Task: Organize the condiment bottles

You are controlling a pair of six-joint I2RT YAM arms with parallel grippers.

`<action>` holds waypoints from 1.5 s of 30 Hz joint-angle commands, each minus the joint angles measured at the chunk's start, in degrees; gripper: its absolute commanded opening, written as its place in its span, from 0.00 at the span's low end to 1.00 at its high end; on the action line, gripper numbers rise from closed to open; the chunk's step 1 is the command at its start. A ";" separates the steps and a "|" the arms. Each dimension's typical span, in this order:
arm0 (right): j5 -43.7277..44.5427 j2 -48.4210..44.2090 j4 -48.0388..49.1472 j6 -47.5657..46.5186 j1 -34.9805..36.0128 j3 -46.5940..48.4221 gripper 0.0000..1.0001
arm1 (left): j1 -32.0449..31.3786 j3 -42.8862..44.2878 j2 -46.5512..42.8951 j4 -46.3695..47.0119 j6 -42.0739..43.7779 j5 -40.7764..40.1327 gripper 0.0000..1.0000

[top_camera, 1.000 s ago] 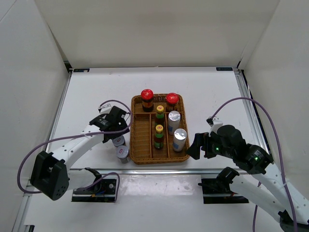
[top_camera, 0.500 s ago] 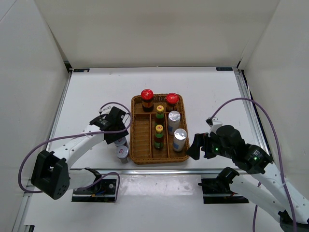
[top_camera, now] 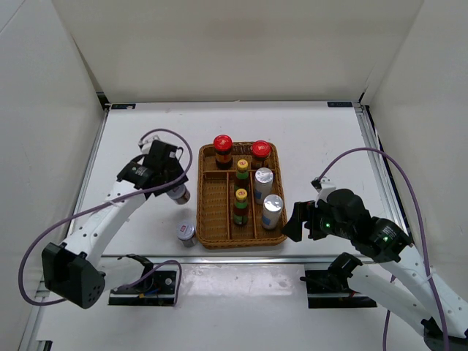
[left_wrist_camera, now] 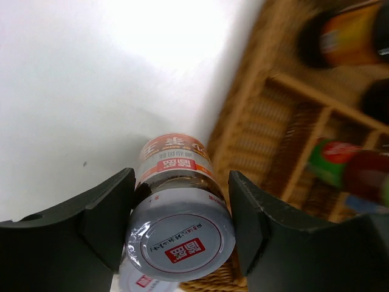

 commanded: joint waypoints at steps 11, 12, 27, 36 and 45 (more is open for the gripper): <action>-0.36 0.51 1.86 0.24 0.11 -0.17 1.00 | -5.83 16.60 15.06 7.25 4.73 4.46 0.11; -0.36 0.51 1.86 0.24 0.11 -0.17 1.00 | -6.35 16.60 16.20 8.39 4.73 5.08 0.11; -0.36 1.04 1.86 0.24 0.11 -0.17 1.00 | -9.43 17.13 28.42 12.80 4.56 5.79 0.11; -0.36 1.04 1.86 0.24 0.11 -0.17 1.00 | -9.43 16.86 28.53 11.75 5.17 6.68 0.98; -0.36 0.51 1.86 0.24 0.11 -0.17 1.00 | -10.05 8.35 4.14 2.96 5.88 -3.70 1.00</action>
